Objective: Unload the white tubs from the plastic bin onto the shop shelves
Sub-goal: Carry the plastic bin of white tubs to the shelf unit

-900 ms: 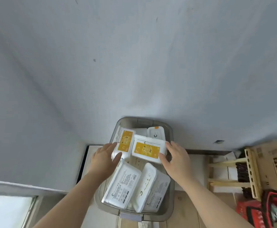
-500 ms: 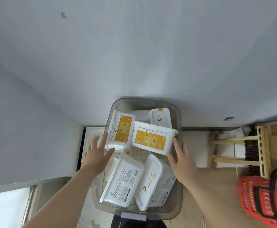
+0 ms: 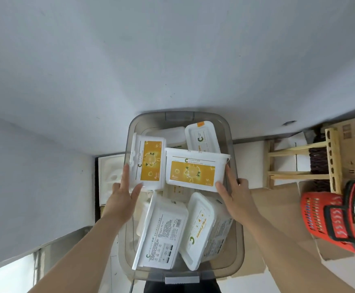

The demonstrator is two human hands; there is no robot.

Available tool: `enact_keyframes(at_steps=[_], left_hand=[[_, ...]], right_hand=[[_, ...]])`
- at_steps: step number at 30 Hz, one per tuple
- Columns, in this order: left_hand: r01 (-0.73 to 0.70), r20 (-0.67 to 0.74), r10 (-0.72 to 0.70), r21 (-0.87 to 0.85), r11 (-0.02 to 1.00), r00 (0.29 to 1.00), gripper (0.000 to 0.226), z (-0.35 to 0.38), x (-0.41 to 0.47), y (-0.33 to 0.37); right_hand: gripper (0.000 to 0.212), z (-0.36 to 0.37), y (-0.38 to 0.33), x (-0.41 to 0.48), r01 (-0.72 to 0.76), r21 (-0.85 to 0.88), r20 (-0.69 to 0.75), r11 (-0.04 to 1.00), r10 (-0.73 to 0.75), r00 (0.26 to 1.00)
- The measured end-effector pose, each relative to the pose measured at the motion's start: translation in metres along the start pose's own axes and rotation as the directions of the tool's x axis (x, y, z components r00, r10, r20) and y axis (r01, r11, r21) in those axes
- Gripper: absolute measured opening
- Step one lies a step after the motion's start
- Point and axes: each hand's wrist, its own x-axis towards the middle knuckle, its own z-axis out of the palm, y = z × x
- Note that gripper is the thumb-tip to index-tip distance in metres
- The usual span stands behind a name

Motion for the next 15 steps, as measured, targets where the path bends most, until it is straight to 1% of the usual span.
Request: enact_keyframes(at_steps=[6, 15], left_hand=[[0.001, 0.058, 0.001, -0.035, 0.999, 0.998, 0.065, -0.005, 0.003, -0.001], [-0.019, 0.087, 0.022, -0.045, 0.999, 0.996, 0.064, -0.009, 0.003, -0.003]], right_hand=[[0.07, -0.006, 0.0, -0.001, -0.028, 0.047, 0.056, 0.998, 0.026, 0.998], [0.084, -0.015, 0.002, 0.005, -0.057, 0.029, 0.134, 0.998, 0.052, 0.99]])
